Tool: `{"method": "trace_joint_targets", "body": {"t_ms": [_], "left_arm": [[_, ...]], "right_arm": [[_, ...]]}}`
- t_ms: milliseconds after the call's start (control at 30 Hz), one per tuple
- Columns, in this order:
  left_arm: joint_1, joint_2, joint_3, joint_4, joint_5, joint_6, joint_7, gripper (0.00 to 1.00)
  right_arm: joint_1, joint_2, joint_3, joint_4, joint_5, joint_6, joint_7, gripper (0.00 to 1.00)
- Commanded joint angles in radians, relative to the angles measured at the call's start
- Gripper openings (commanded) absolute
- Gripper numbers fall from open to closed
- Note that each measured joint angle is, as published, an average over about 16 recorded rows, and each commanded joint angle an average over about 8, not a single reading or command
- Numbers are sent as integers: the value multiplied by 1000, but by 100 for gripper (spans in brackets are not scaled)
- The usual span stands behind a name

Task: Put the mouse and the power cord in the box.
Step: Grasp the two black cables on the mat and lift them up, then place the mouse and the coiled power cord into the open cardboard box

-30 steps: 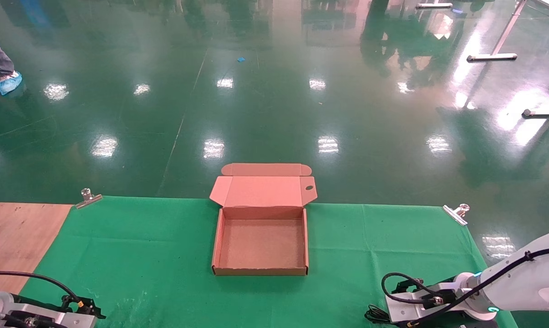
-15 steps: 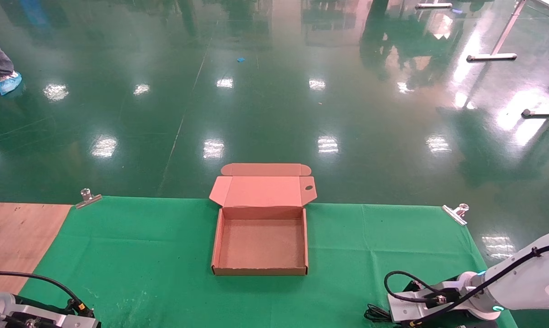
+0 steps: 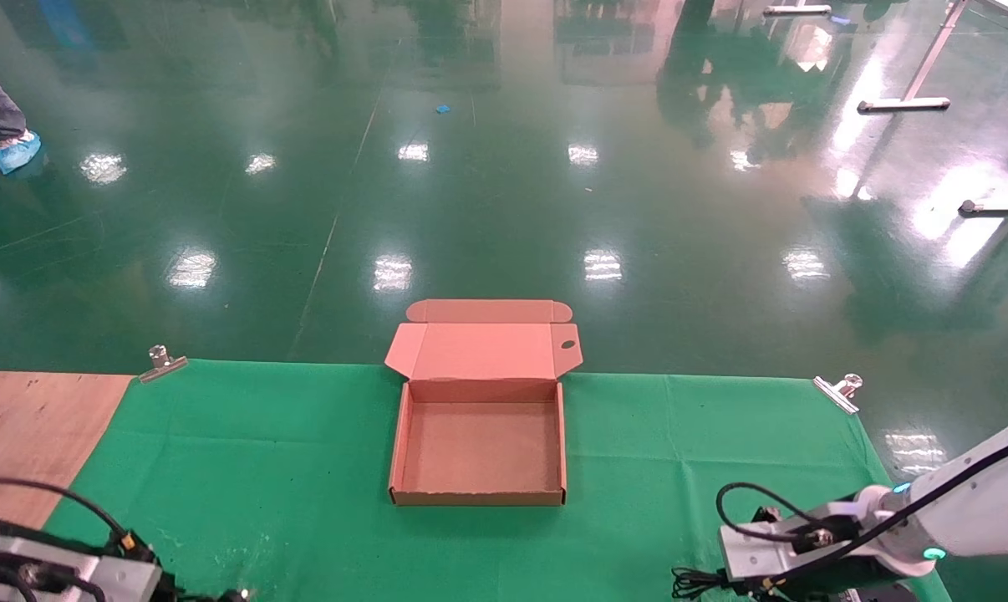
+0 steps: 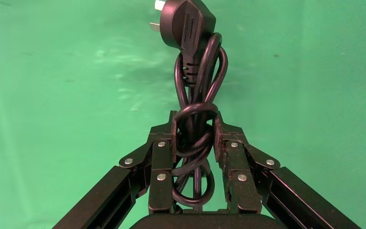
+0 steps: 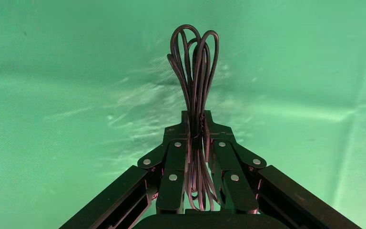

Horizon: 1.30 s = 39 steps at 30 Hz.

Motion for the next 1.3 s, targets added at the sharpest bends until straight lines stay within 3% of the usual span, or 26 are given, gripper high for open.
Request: {"method": "trace_joint_targets", "body": {"t_ms": [33,333,533,667,800,967,1300], "left_arm": [[-20,-9,-1,-5,-2,19,4,0],[-151,-28,0,-138,1,144,-51,0],[-202,-24,-20,-293,-31,217,-160,0],[-215,-11,-36,-438,-51,221,-253,0],[-212,13,-57,-568,-73,186,-353,0],[-200,66,-75,-653,-90,123,-424,0],[-143,166,-65,-596,-71,-21,-333,0]], "right_arm": [[7,11,3,20,6,-17,6,0],[71,116,54,344,73,-132,148,0],[103,166,80,610,80,-155,328,0],[141,152,92,696,72,-149,427,0],[198,87,86,685,43,-128,467,0],[267,-30,66,573,0,-86,446,0],[328,-203,44,263,-11,-14,293,0]]}}
